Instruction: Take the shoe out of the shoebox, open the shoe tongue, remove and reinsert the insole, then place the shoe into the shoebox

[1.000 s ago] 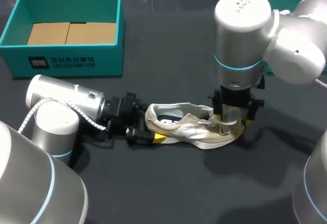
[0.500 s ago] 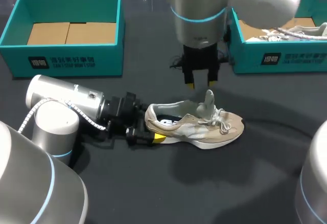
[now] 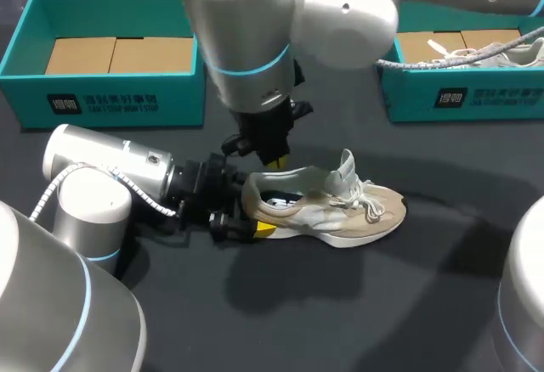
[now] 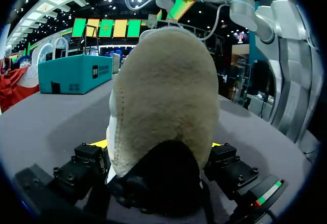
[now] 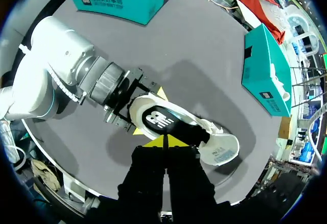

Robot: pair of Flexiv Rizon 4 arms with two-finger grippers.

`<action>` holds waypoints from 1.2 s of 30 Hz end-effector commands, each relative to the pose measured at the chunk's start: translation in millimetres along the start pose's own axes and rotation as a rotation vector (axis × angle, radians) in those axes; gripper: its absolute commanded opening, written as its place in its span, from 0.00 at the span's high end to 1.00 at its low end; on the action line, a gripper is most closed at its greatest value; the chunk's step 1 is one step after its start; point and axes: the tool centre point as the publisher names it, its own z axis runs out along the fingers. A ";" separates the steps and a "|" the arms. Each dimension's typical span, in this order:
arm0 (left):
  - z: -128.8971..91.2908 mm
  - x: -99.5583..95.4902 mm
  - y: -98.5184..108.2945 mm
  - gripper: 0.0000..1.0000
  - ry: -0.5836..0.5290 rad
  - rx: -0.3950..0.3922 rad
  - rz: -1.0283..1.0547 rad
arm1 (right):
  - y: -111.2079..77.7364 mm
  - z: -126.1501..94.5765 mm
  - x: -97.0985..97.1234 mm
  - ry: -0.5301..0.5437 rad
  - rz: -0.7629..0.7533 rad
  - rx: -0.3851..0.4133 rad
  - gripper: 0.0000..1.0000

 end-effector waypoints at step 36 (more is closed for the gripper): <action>-0.5 1.8 1.4 1.00 -0.003 0.000 0.001 | 0.5 63.6 -12.2 0.121 -0.874 -0.093 1.00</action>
